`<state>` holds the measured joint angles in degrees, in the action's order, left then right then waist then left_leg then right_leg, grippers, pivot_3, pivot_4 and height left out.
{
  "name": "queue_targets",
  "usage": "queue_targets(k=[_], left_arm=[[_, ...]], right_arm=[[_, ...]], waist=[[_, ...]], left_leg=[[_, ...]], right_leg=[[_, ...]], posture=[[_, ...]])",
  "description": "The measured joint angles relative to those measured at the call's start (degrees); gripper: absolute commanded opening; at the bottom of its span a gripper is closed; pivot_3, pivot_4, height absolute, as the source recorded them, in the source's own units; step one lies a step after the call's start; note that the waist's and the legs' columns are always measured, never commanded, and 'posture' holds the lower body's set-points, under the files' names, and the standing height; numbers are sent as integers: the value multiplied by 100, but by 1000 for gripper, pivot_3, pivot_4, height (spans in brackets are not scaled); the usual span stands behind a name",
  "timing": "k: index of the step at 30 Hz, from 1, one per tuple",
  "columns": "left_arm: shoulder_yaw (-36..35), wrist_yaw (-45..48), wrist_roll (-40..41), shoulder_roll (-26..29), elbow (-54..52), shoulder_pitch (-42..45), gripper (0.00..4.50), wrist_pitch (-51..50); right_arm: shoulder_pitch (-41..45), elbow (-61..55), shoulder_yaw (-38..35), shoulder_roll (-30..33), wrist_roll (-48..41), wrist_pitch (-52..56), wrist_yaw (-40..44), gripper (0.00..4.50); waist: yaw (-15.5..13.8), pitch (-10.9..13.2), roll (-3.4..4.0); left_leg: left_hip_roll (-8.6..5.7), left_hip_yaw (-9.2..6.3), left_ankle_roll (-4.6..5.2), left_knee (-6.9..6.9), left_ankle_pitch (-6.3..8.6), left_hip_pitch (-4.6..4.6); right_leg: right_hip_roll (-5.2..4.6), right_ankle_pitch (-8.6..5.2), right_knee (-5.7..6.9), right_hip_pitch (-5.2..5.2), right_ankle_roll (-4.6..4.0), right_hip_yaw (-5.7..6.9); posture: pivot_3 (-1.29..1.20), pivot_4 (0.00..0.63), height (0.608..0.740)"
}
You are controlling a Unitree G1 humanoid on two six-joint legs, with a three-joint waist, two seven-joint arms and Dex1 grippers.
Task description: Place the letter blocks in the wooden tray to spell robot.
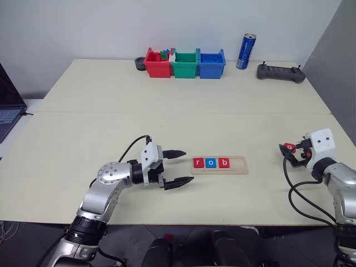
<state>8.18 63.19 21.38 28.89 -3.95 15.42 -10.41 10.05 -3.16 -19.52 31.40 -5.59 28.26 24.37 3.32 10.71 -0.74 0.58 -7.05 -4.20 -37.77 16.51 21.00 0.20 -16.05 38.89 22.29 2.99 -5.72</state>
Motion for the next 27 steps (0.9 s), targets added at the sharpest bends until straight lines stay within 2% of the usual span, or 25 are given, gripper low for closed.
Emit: queue_targets(k=[9,17,27], left_arm=[[48,112,-11,-17,221,241,4500,62],[48,128,-12,21,221,231,4500,62],[42,119,-11,62,162,174,4500,63]], right_arm=[[663,-35,-23,-955,-251,677,-1064,4439],[977,75,-65,-1053,-22,882,-2106,4439],[949,-256,-43,-1565,-70,1696,-2527,4439]], waist=[[7,2,3],[-6,3,5],[12,3,6]], left_leg=[[1,-2,0,4,0,0],[-2,-2,0,9,0,2],[2,-2,0,25,0,-1]], right_leg=[[3,0,-1,0,-1,1],[0,-1,-4,2,-1,2],[3,-3,-3,6,-5,1]], posture=[[0,150,740],[0,150,740],[0,150,740]])
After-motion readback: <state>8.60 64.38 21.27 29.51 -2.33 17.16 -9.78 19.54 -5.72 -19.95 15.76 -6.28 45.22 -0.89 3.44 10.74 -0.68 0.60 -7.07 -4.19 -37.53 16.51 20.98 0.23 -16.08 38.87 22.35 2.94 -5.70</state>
